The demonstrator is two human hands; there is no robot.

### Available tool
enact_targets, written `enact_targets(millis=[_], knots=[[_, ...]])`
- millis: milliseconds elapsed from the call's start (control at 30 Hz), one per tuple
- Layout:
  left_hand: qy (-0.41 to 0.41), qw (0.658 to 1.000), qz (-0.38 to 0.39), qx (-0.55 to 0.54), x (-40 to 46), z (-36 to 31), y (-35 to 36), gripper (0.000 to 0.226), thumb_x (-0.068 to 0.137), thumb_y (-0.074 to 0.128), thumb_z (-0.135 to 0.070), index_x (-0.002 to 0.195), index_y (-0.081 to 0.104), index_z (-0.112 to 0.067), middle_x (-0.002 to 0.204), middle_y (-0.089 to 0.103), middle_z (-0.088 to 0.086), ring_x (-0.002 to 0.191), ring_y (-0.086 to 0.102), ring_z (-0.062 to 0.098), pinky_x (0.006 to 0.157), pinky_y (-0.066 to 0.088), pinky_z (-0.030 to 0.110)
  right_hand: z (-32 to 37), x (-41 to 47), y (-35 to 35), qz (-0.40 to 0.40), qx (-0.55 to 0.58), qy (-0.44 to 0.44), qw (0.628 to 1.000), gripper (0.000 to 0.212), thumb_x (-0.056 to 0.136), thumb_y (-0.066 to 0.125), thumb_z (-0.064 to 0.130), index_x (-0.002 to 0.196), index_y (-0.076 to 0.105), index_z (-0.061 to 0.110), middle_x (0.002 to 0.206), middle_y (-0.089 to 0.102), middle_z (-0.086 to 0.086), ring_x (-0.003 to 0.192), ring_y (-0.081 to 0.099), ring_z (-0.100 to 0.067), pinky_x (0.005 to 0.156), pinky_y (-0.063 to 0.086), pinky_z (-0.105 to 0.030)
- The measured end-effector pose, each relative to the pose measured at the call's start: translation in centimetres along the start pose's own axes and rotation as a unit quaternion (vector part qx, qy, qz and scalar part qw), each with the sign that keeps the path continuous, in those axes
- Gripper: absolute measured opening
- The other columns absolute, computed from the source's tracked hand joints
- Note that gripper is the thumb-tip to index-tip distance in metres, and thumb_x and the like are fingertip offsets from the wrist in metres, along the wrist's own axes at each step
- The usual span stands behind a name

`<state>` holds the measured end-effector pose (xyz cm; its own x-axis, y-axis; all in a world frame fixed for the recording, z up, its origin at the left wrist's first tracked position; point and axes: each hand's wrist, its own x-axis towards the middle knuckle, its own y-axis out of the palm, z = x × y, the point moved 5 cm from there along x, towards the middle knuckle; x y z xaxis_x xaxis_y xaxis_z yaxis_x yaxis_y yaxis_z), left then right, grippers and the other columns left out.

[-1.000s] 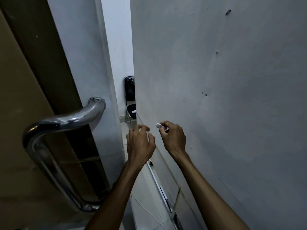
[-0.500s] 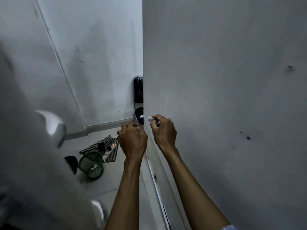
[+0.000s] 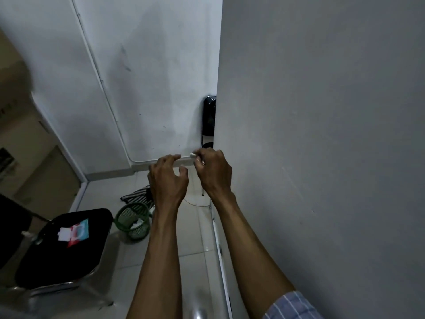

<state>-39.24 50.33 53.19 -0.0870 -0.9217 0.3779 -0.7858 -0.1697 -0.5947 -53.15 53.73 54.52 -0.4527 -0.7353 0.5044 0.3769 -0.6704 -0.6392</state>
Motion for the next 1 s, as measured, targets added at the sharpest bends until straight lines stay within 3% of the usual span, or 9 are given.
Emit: enact_targets(millis=[200, 400, 600, 833, 1000], knots=[[-0.02, 1.0, 0.013, -0.002, 3.2, 1.7, 0.9, 0.043, 0.095, 0.065, -0.022, 0.138, 0.065, -0.017, 0.143, 0.062, 0.006, 0.134, 0.047, 0.029, 0.114, 0.037, 0.041, -2.0, 2.7, 3.8, 0.016, 0.001, -0.014, 1.0, 0.021, 0.098, 0.059, 0.024, 0.112, 0.075, 0.027, 0.1, 0.071, 0.007, 0.098, 0.061, -0.017, 0.068, 0.058, -0.042], [-0.025, 0.999, -0.003, 0.036, 8.2, 4.8, 0.3, 0.048, 0.097, 0.064, -0.025, 0.144, 0.06, -0.019, 0.15, 0.057, 0.006, 0.139, 0.042, 0.028, 0.116, 0.033, 0.039, -2.5, 6.0, 9.1, 0.04, 0.001, -0.019, 0.999, 0.021, 0.097, 0.06, 0.023, 0.109, 0.077, 0.025, 0.1, 0.069, 0.004, 0.098, 0.059, -0.019, 0.069, 0.054, -0.038], [-0.073, 0.992, -0.02, 0.099, 12.7, 11.4, -0.3, 0.049, 0.094, 0.066, -0.029, 0.141, 0.062, -0.019, 0.146, 0.061, 0.004, 0.136, 0.046, 0.031, 0.12, 0.032, 0.044, 0.5, 10.9, 17.6, 0.098, 0.032, -0.061, 0.993, 0.022, 0.095, 0.061, 0.023, 0.11, 0.078, 0.026, 0.101, 0.067, 0.004, 0.101, 0.056, -0.019, 0.068, 0.047, -0.034], [-0.119, 0.985, -0.045, 0.121, 17.0, 17.8, -1.7, 0.05, 0.094, 0.067, -0.03, 0.143, 0.061, -0.019, 0.153, 0.055, 0.006, 0.142, 0.045, 0.028, 0.119, 0.022, 0.036, 3.7, 14.2, 25.8, 0.159, 0.062, -0.099, 0.98, 0.022, 0.096, 0.06, 0.024, 0.109, 0.077, 0.026, 0.103, 0.066, 0.005, 0.102, 0.055, -0.019, 0.068, 0.04, -0.031], [-0.147, 0.98, -0.052, 0.123, 19.6, 21.3, -1.0, 0.049, 0.096, 0.065, -0.032, 0.144, 0.059, -0.022, 0.153, 0.055, 0.001, 0.143, 0.043, 0.024, 0.121, 0.022, 0.036, 3.2, 15.6, 31.2, 0.197, 0.104, -0.088, 0.971, 0.022, 0.096, 0.06, 0.025, 0.11, 0.077, 0.028, 0.114, 0.068, 0.008, 0.111, 0.058, -0.017, 0.076, 0.051, -0.034]])
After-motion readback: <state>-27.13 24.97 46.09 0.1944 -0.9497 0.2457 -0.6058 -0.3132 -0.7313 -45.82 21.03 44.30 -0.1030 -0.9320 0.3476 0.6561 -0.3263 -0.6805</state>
